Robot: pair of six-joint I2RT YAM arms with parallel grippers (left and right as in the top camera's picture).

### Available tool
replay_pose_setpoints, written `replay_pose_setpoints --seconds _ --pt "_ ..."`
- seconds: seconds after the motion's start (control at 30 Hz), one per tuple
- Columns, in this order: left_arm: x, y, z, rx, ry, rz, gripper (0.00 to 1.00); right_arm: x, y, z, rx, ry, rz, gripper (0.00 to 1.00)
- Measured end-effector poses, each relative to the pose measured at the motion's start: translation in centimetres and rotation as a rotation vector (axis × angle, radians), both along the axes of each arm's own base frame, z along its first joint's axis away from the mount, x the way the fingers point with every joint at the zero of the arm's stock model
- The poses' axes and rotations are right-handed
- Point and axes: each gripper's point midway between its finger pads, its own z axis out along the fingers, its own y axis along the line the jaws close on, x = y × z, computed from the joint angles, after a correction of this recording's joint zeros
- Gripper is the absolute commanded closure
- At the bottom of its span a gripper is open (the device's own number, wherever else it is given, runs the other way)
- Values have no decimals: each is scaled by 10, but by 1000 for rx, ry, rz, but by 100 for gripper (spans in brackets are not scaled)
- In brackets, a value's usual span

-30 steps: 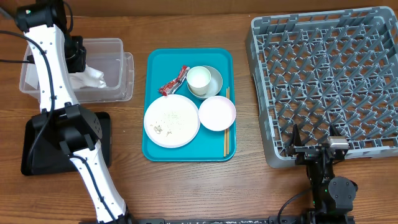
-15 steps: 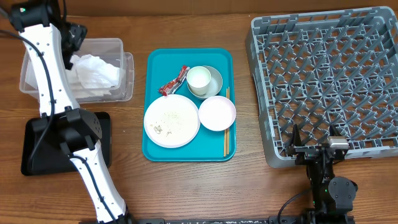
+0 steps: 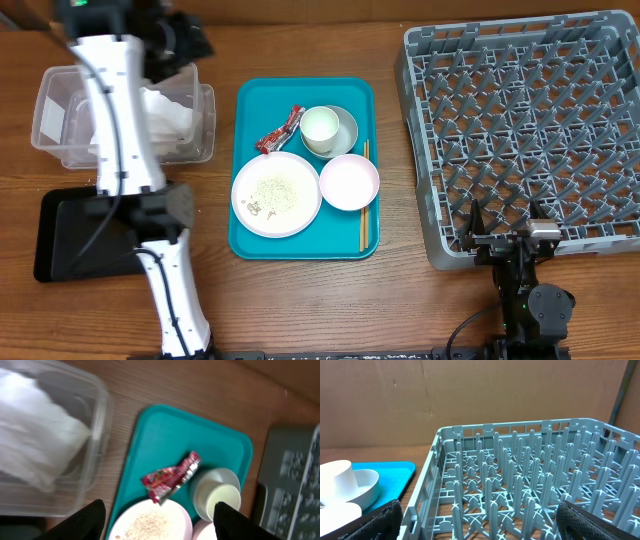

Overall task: Sort waste into correct bins and load items into the dishwasher
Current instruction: 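Move the left gripper back to the tray and grasp the red wrapper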

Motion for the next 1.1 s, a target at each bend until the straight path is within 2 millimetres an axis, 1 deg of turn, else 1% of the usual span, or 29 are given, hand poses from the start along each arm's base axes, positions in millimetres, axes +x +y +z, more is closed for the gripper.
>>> replay_pose_setpoints --seconds 0.13,0.2,0.27,0.37,0.53,0.57,0.6,0.67,0.83,0.97,1.1 --pt "-4 -48 -12 74 7 -180 23 0 0 0 0 0 0 0" --pt "-6 -64 -24 120 31 -243 23 0 0 0 0 0 0 0" --pt "-7 -72 -36 165 55 -277 23 0 0 0 0 0 0 0" --pt "-10 -76 -60 226 111 -308 23 0 0 0 0 0 0 0" --pt "-11 -71 -93 273 180 -321 24 0 0 0 0 0 0 0" --pt "-11 -70 -100 277 192 -324 22 0 0 0 0 0 0 0" --pt "-12 -70 -105 279 203 -330 20 0 0 0 0 0 0 0" --pt "-17 -72 -117 271 230 -376 17 0 0 0 0 0 0 0" --pt "-34 -81 -148 229 303 -500 19 0 0 0 0 0 0 0" --pt "-40 -83 -173 217 333 -545 22 0 0 0 0 0 1 0" --pt "-44 -83 -193 215 350 -566 22 0 0 0 0 0 1 0"
